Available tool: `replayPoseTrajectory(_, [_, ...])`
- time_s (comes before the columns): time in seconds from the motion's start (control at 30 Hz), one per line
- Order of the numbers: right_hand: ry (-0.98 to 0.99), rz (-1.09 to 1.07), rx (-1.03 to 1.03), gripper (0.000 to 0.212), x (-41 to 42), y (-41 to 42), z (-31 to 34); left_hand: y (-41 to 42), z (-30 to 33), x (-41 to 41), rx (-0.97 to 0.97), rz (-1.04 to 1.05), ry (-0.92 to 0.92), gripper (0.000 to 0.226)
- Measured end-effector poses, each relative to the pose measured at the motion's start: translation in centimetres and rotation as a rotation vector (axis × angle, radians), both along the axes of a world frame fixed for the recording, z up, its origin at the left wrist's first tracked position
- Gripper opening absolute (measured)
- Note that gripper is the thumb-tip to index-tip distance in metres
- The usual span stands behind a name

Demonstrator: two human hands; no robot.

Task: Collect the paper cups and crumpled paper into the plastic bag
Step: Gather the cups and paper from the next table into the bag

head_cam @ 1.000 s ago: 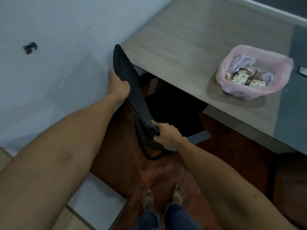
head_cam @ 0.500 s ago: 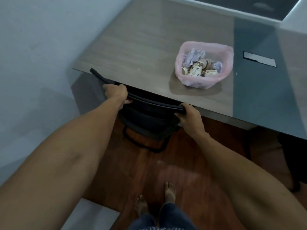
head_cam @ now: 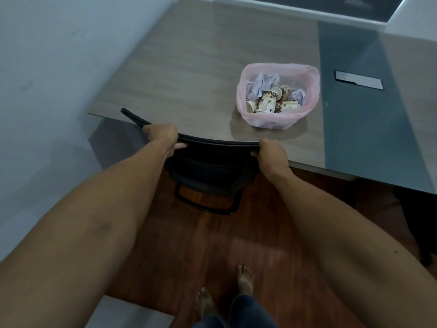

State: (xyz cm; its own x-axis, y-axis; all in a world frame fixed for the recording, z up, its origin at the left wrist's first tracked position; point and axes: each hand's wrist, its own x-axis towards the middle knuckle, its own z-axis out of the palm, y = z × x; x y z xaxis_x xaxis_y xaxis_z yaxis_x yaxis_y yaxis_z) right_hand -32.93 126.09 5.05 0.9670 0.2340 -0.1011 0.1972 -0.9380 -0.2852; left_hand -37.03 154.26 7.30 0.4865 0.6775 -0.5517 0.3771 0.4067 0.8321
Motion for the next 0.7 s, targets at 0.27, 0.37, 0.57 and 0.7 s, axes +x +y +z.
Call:
replayPoseTrajectory(0.27, [0.015,0.042,-0.118,0.017,1.0,-0.3,0.8,-1.5,1.3,0.5,-0.103,0.081,-0.009,0.074])
replayPoseTrajectory(0.37, [0.021,0.032,-0.146,0.017,0.3,-0.1,1.2,-0.2,2.1,-0.6,0.113,-0.166,0.128,0.063])
replayPoseTrajectory(0.57, [0.068,-0.019,-0.183,0.025,0.0,-0.8,3.9,-1.0,4.1,-2.2,0.841,-0.544,0.485,0.027])
replayPoseTrajectory(0.7, [0.031,-0.105,-0.126,0.024,0.5,-1.5,6.6,-3.5,5.0,-0.7,0.938,-0.658,0.353,0.037])
